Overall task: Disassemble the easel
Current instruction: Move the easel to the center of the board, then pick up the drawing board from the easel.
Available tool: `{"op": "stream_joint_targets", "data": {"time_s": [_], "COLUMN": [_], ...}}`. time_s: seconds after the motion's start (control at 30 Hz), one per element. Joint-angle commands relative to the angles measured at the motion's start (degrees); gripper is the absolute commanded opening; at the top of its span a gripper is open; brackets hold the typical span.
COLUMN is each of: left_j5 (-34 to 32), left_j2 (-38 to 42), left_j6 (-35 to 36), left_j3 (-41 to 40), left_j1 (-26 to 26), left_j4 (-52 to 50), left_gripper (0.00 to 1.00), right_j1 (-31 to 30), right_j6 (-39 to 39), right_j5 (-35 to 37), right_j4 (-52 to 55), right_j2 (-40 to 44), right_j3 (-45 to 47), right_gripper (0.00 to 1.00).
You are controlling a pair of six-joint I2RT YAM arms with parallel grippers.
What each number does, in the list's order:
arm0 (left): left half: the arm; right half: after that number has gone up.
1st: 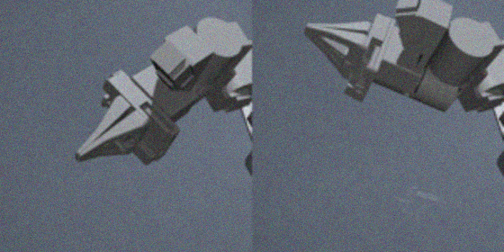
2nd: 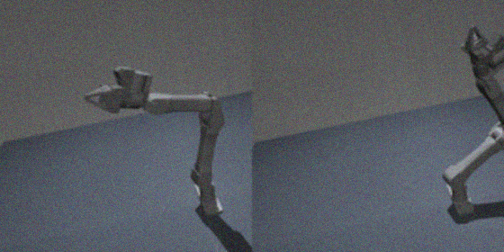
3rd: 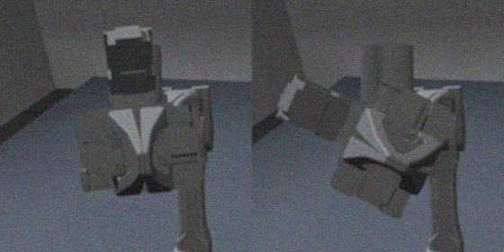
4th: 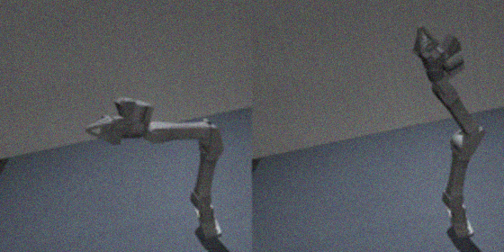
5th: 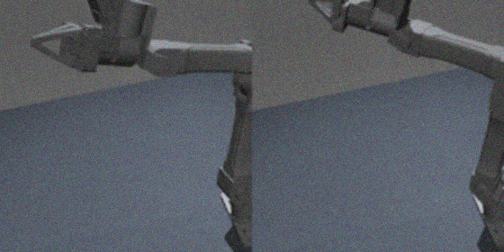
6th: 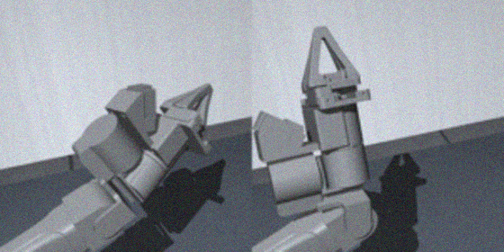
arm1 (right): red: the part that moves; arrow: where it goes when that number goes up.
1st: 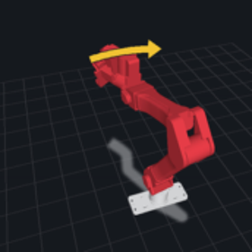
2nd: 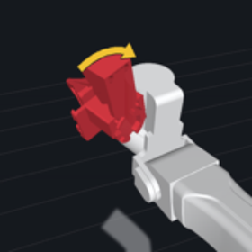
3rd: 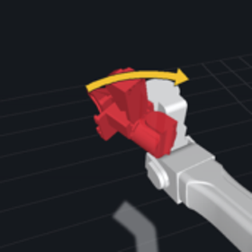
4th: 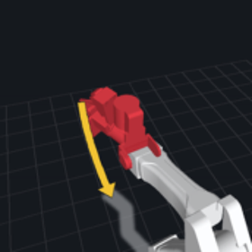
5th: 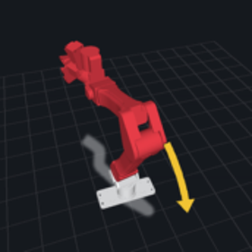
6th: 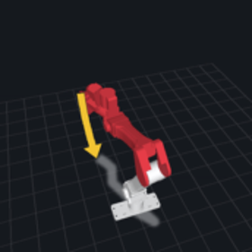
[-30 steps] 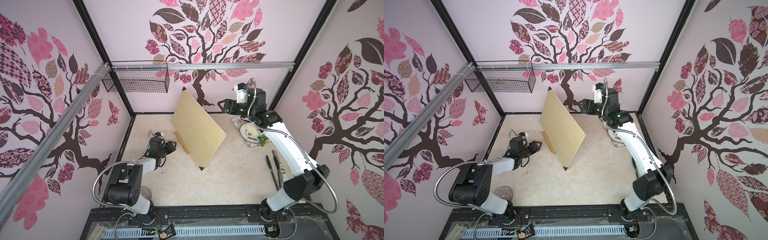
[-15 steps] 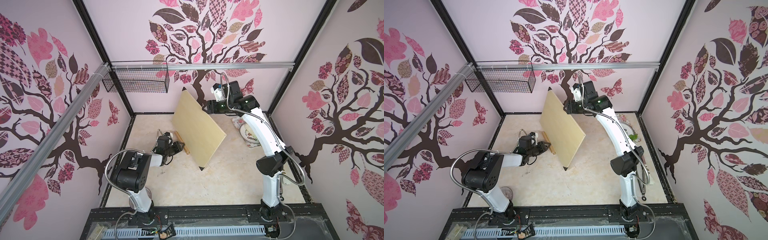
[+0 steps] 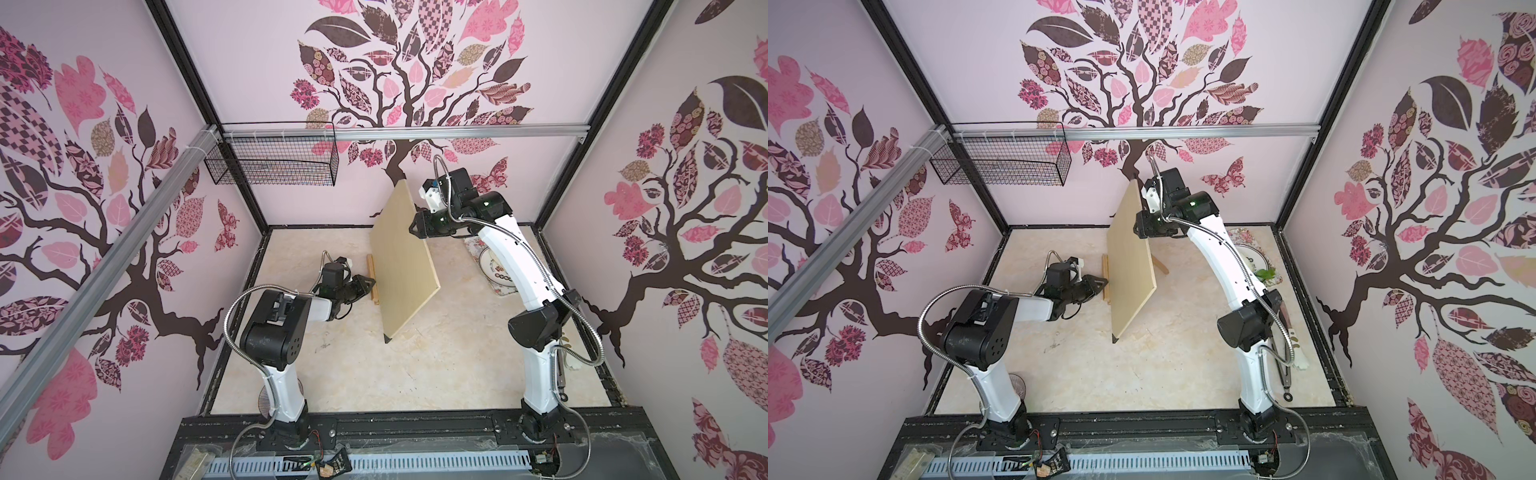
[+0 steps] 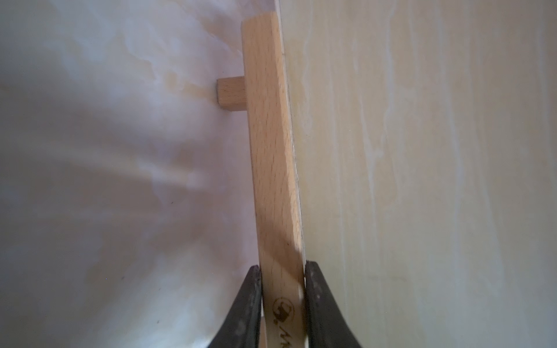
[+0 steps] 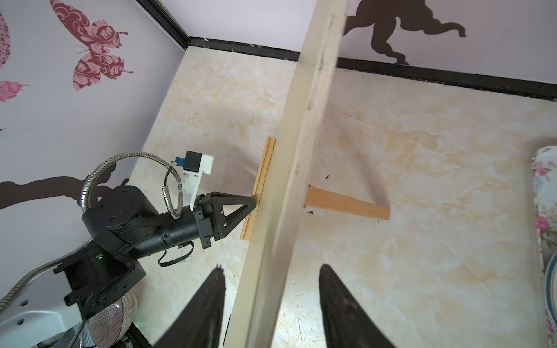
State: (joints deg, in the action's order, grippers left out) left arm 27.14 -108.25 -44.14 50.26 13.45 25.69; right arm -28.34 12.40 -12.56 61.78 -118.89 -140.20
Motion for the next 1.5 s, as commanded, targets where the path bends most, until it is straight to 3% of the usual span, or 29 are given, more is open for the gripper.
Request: {"op": "stream_joint_targets", "data": {"time_s": [0.0,0.23,0.57,0.9,1.17,1.47], "left_j5": [-1.4,-2.4,-4.2,-4.5,-5.3,-5.8], "left_j2": [-3.0,-6.5,-7.8,-6.5,-4.9,-2.5], "left_j6": [2.4,0.5,-1.7,-2.5,-2.7,-2.2], "left_j3": [4.8,9.4,10.7,10.4,9.9,10.1], "left_j1": [1.7,4.4,9.8,11.9,12.0,12.0], "left_j4": [-2.0,-2.0,-1.4,-1.3,-1.4,-2.6], "left_gripper": [0.18,0.15,0.15,0.16,0.24,0.36], "right_j1": [0.8,4.1,6.6,7.2,7.2,7.2], "right_j6": [0.2,3.1,3.0,2.1,2.4,3.9], "right_j5": [1.8,0.9,1.1,1.1,1.5,1.6], "right_j4": [1.2,0.1,0.1,-1.0,-3.2,-5.9], "right_j2": [-0.8,-0.8,-0.8,1.0,4.4,9.2], "right_j3": [0.1,2.0,-0.3,-0.7,-0.7,0.2], "right_gripper": [0.52,0.49,0.32,0.18,0.00,0.00]}}
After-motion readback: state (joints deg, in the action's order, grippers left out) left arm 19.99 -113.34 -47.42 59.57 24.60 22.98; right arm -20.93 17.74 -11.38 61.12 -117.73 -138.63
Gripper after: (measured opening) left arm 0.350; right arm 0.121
